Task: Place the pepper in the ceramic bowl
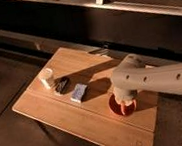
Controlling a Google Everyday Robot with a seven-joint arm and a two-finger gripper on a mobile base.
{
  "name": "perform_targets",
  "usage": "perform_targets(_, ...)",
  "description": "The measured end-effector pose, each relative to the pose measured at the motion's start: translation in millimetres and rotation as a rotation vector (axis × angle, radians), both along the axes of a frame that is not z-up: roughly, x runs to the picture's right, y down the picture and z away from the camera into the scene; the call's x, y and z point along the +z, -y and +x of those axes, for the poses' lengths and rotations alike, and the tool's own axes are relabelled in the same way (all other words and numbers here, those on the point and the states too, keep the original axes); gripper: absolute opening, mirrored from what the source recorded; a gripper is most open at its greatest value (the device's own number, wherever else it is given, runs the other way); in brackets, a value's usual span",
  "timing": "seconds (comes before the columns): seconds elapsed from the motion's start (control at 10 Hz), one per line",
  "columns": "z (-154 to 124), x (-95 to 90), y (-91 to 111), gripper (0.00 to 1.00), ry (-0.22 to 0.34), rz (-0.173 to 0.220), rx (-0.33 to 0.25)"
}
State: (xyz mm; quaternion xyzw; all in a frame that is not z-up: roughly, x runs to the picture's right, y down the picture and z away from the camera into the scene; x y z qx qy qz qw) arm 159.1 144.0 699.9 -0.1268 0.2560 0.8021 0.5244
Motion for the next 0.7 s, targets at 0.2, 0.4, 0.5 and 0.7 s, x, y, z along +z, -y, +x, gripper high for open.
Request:
perform_targets(0.2,3.1,9.3,-2.6,0.00,0.005,-0.012,0.003)
perform_targets(0.4,-6.7,19.3,-1.9,0.00,0.025,-0.019,-0.016)
perform_targets(0.5,-11.0,22.7,-1.2,0.00,0.032,-0.021,-0.022)
perform_targets(0.7,-22.6,30.0,-0.6,0.03,0.047,-0.029,-0.037)
